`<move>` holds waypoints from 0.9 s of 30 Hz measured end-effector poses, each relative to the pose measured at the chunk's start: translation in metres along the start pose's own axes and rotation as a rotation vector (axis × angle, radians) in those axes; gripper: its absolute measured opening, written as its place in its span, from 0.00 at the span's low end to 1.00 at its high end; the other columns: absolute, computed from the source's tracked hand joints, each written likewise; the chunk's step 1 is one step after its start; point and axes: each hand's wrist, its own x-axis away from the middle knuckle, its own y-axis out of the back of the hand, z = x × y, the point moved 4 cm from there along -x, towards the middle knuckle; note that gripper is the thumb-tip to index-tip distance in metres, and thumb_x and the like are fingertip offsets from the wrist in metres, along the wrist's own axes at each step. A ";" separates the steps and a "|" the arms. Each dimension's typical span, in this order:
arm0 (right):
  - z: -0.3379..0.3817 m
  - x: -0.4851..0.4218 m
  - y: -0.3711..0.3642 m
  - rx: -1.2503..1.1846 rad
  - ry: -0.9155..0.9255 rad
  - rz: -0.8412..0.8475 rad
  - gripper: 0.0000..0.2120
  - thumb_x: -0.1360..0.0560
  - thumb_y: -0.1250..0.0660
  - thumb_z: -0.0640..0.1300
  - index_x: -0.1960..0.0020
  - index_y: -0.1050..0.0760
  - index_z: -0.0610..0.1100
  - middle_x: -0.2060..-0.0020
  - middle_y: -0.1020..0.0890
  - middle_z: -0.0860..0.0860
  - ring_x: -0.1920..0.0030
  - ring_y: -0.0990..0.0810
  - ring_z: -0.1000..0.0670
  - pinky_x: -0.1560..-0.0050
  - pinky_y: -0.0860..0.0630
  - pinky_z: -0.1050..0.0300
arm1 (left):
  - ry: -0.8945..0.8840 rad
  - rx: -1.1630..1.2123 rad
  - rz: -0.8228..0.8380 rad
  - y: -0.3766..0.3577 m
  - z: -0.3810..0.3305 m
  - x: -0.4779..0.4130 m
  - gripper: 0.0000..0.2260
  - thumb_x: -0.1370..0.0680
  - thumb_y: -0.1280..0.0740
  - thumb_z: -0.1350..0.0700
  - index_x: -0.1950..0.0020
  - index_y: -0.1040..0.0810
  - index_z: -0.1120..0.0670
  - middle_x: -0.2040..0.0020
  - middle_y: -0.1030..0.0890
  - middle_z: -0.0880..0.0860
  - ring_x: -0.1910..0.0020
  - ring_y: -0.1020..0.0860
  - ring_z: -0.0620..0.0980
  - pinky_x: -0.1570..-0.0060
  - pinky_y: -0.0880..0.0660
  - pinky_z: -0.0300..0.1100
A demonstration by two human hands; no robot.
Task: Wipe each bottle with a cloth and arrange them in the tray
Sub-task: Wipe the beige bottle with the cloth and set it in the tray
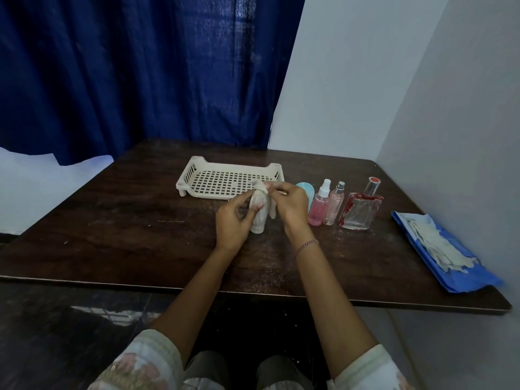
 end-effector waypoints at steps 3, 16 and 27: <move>0.010 0.007 -0.008 0.045 0.089 0.083 0.06 0.27 0.29 0.43 0.52 0.17 0.43 0.55 0.16 0.52 0.54 0.21 0.59 0.56 0.27 0.71 | -0.024 -0.051 0.012 0.000 0.004 0.000 0.09 0.25 0.30 0.55 0.48 0.19 0.57 0.56 0.17 0.49 0.59 0.20 0.42 0.60 0.21 0.40; 0.018 0.003 -0.005 0.125 0.217 0.038 0.12 0.28 0.34 0.31 0.51 0.17 0.44 0.52 0.17 0.51 0.55 0.22 0.59 0.53 0.29 0.76 | -0.028 -0.047 -0.025 0.003 -0.003 0.001 0.14 0.26 0.29 0.56 0.42 0.20 0.59 0.54 0.20 0.45 0.55 0.22 0.38 0.60 0.27 0.24; 0.003 0.002 0.000 0.201 0.209 0.014 0.11 0.26 0.31 0.40 0.45 0.21 0.38 0.48 0.19 0.46 0.50 0.23 0.53 0.50 0.28 0.66 | -0.038 -0.019 0.000 0.002 0.000 -0.001 0.12 0.23 0.33 0.56 0.42 0.20 0.58 0.47 0.19 0.49 0.49 0.23 0.39 0.50 0.26 0.31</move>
